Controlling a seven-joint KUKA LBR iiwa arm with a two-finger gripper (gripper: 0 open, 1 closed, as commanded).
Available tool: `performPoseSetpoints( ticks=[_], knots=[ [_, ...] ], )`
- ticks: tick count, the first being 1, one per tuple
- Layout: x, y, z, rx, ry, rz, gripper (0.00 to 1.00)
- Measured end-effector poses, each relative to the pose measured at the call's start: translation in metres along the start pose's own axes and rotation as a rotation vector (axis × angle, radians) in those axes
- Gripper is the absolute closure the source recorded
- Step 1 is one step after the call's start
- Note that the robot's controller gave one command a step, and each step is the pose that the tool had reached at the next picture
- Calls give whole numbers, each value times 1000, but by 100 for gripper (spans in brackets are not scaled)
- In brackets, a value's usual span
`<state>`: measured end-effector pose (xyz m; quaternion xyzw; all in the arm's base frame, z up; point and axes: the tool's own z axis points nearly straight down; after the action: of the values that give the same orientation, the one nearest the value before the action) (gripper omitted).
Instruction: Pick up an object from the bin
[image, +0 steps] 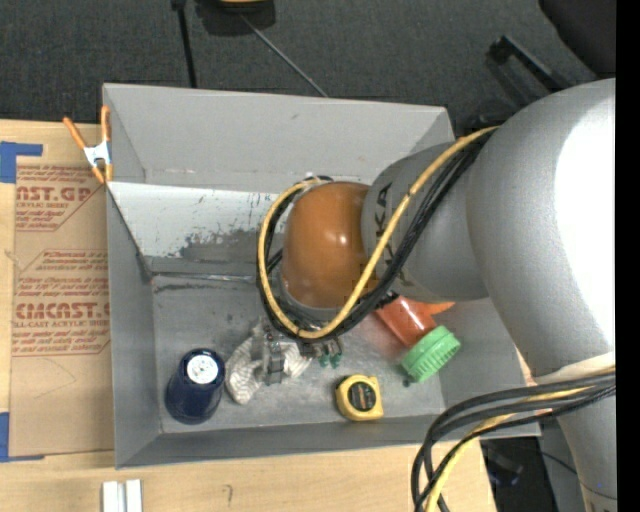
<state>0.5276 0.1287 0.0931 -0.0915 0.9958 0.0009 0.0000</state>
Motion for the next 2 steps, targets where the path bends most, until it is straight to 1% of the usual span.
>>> performPoseSetpoints(
  ticks=[2],
  knots=[
    [0,0,0,0,0,0,100]
  ],
)
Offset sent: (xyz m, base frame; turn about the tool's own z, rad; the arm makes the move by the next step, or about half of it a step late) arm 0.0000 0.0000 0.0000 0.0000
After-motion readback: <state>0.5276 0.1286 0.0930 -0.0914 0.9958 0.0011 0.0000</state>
